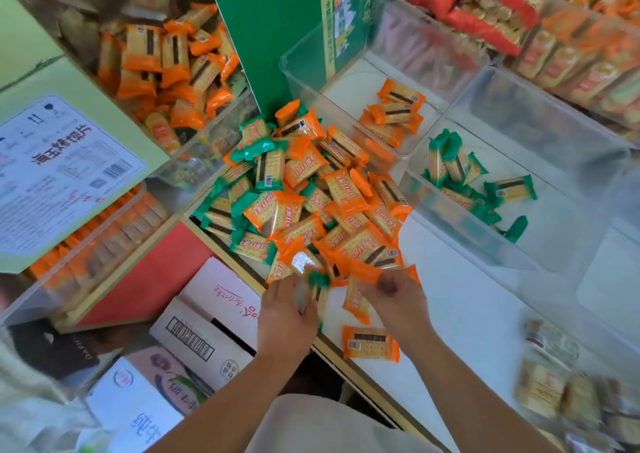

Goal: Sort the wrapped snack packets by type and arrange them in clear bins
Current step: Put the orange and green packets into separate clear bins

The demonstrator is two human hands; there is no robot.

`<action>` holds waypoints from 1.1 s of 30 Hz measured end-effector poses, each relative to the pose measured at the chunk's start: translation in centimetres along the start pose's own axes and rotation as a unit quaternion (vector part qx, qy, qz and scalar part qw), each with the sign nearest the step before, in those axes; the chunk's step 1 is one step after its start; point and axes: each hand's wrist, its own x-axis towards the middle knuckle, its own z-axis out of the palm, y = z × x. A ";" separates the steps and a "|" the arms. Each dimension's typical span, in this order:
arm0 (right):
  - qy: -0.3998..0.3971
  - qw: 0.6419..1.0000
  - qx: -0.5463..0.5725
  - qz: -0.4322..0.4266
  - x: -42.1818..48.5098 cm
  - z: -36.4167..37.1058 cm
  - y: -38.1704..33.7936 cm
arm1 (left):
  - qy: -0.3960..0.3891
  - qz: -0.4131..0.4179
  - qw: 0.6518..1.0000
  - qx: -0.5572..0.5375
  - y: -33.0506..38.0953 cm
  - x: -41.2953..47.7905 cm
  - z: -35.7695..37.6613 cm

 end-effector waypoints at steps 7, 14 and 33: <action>0.057 0.996 0.001 0.064 2.1 -5.0 2.7 | -0.164 0.230 0.946 0.157 0.3 -2.1 3.6; 0.029 0.991 0.097 0.086 2.7 -3.9 3.2 | -0.115 0.273 0.920 0.256 -0.1 -2.2 6.4; -0.035 0.973 0.211 -0.091 2.4 -8.9 -12.0 | -0.114 0.150 0.956 -0.226 16.7 5.1 -2.4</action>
